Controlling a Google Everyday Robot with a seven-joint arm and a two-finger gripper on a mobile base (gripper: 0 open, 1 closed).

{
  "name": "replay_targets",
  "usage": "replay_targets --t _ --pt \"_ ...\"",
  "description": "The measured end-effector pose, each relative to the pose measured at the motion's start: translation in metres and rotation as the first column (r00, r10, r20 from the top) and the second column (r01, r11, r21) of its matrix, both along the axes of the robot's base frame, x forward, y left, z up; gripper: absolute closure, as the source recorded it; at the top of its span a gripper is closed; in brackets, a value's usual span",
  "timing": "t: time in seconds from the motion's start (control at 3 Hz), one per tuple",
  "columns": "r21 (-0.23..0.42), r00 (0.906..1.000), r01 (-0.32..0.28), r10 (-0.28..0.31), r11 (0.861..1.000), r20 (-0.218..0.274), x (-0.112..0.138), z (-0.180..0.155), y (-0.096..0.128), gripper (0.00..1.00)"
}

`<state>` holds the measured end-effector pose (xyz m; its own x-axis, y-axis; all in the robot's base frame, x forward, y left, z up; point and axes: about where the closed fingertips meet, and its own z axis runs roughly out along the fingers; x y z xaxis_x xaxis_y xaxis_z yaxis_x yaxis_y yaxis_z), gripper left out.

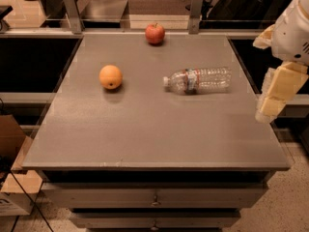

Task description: Place water bottle upright

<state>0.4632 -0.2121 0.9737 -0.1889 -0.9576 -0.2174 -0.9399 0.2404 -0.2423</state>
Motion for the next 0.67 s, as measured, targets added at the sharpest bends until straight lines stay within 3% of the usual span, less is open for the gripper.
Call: replay_targets --t 0.67 --pt "0.025 0.995 -0.097 0.097 0.995 -0.02 0.076 -0.007 0.019 0.0"
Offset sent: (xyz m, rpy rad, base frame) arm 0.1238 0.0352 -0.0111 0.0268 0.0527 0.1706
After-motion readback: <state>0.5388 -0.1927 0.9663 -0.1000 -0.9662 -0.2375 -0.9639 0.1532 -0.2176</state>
